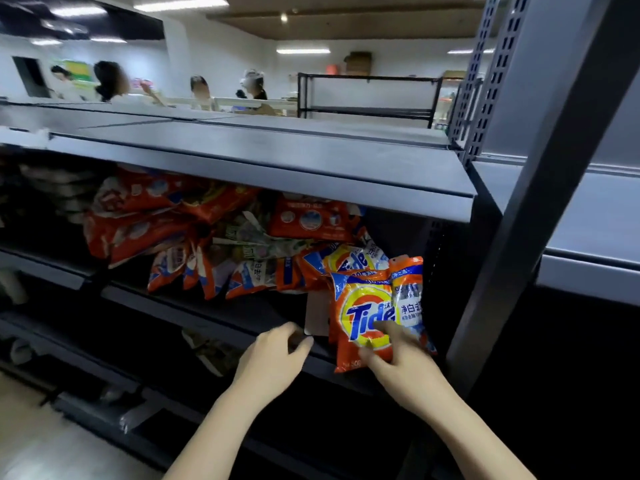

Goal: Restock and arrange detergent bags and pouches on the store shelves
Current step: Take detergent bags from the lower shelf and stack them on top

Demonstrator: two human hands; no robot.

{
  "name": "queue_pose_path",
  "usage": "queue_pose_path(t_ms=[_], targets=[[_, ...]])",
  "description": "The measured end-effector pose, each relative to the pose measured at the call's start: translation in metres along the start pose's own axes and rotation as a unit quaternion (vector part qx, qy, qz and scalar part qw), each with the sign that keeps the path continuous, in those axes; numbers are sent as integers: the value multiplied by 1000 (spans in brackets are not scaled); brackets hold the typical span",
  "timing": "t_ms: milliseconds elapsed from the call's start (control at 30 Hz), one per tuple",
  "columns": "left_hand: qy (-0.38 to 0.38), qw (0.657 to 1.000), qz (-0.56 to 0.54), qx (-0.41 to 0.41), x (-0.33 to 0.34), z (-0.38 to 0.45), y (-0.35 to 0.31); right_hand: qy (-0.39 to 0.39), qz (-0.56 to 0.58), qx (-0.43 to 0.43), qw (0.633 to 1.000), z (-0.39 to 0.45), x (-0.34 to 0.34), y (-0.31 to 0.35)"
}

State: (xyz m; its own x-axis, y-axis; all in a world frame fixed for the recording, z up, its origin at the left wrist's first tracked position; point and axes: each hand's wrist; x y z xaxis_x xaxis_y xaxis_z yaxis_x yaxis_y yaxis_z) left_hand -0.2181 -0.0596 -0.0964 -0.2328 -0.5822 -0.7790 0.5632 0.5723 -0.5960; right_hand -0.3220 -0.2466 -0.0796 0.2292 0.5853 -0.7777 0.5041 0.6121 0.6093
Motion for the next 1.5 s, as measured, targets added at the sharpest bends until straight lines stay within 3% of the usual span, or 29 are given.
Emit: queue_pose_path(t_ms=[267,467,700,900,1067,1167,1333,1400,1500], targets=[[82,993,-78,37,34,80,25,-146,78,167,972,56,17,9],[175,971,-150,60,51,111,34,-129,248,218,935,78,15,5],[253,903,-345,-28,49,124,44,-132,268,251,921,82,17,5],[241,889,-381,-79,52,124,44,-113,260,262,922,85,14,2],[174,882,-420,-124,56,116,31,-139,208,240,938,77,26,-2],[129,894,-404,-144,57,113,19,-137,166,235,948,72,36,-2],[150,933,-303,-123,48,116,5,-137,168,238,947,78,33,3],[148,931,-312,-118,45,116,-1,-110,199,232,946,80,33,2],[136,923,-335,-131,38,116,-6,-48,324,243,913,79,40,-2]])
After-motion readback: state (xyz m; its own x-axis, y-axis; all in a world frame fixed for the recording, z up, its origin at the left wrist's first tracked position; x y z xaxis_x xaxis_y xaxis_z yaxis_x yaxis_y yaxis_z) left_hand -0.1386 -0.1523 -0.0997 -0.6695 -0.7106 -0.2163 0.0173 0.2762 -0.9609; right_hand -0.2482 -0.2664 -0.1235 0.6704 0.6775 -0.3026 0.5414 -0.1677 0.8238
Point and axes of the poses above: each hand's wrist, its own z-axis towards the middle knuckle, its own x-axis out of the palm, y = z × x, and after that the axes turned 14 degrees about x, right-handed
